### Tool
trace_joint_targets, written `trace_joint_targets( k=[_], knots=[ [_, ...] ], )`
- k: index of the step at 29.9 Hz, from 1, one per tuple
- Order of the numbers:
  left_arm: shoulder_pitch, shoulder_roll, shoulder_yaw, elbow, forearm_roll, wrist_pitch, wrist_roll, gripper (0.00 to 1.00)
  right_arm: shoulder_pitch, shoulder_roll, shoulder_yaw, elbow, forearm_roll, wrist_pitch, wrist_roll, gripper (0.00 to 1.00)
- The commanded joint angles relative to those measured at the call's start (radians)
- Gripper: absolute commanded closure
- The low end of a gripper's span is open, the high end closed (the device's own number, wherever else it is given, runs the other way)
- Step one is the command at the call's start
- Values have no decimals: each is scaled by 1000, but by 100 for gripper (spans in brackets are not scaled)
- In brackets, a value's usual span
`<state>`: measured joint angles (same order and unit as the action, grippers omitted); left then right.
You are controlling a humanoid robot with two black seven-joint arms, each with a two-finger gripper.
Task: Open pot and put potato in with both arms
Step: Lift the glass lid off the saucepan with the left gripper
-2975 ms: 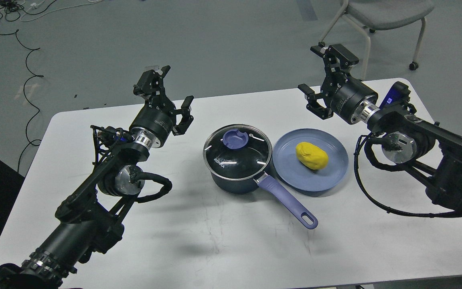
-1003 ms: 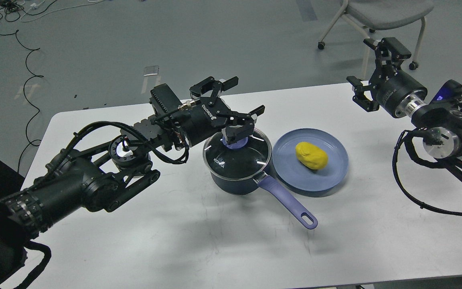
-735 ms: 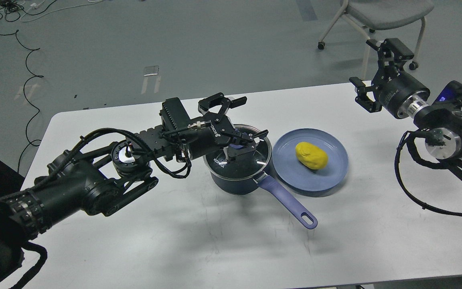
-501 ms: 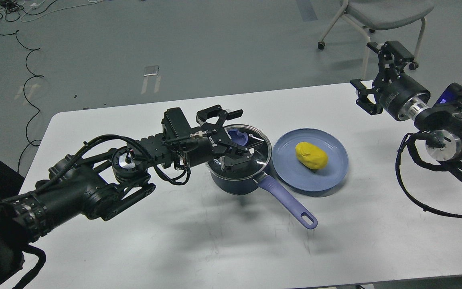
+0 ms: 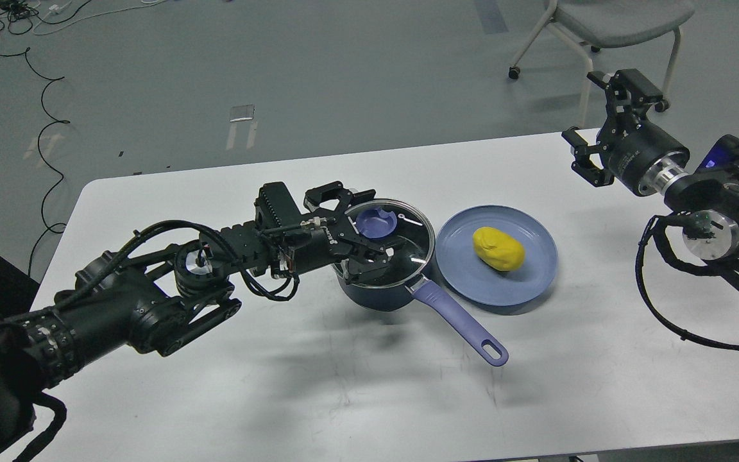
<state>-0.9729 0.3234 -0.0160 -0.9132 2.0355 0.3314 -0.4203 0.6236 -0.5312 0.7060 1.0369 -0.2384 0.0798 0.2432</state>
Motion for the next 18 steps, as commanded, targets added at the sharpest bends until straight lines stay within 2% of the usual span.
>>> trace_joint_targets(
  k=[1, 5, 8, 18],
  knots=[
    [-3, 0, 1, 2, -15, 0, 0, 4, -4, 0, -2, -6, -1, 0, 1, 0],
    [-3, 0, 1, 4, -21, -8, -2, 4, -4, 0, 0, -6, -1, 0, 1, 0],
    [-3, -1, -1, 2, -35, -46, -2, 9, -7, -1, -2, -14, -2, 0, 1, 0],
    [-26, 0, 2, 7, -84, -77, 0, 9, -9, -15, -46, -21, -2, 1, 4, 0]
  ],
)
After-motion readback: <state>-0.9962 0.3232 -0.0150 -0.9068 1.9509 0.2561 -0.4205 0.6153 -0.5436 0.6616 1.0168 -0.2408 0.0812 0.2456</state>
